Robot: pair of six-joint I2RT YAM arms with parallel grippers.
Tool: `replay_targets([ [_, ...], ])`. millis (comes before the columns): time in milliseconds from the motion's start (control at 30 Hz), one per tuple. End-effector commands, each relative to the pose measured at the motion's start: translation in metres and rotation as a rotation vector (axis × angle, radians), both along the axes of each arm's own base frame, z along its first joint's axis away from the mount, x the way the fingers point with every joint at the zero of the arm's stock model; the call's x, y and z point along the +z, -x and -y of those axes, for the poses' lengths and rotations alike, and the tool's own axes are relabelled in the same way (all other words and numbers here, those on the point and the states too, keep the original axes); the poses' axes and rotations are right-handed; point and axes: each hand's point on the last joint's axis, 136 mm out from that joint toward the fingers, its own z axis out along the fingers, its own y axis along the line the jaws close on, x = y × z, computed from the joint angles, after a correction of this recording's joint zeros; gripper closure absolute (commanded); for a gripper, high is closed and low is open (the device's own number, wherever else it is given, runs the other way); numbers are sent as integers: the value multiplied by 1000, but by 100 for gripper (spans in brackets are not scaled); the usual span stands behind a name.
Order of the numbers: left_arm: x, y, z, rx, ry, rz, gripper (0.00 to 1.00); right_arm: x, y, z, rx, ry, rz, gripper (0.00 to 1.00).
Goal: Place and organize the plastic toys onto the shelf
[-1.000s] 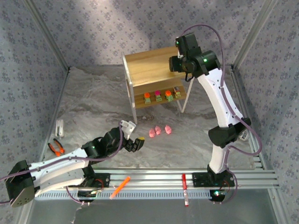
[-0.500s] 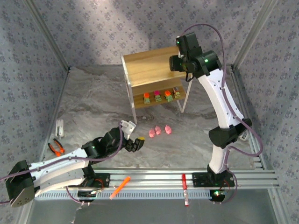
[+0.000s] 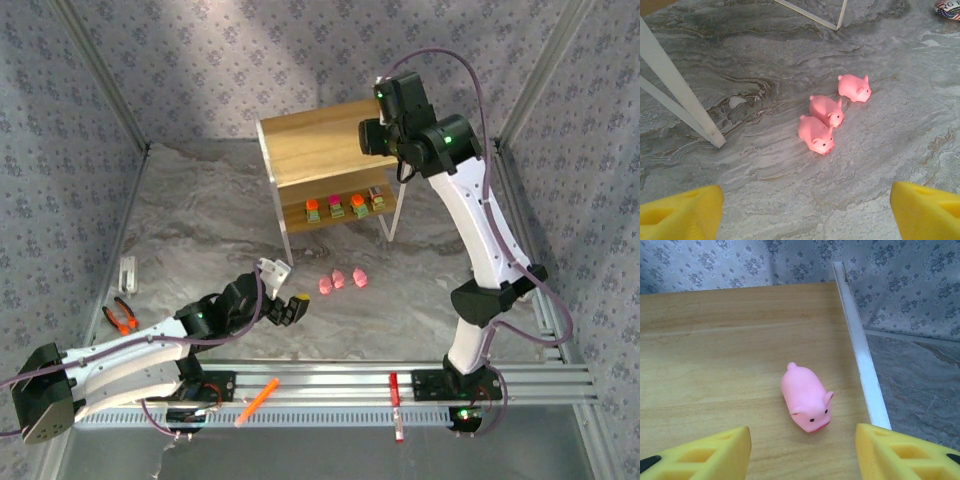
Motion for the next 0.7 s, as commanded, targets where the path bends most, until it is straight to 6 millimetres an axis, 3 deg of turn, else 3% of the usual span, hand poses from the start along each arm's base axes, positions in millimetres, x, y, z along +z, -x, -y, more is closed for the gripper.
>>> replay_targets([
  [0, 0, 0, 2, -9, -11, 9, 13, 18, 18, 8, 0, 18, 37, 41],
  [333, -1, 0, 3, -12, -14, 6, 13, 9, 48, -6, 40, 49, 46, 41],
  [667, -3, 1, 6, -24, -18, -4, 13, -25, 80, -5, 59, 45, 3, 41],
])
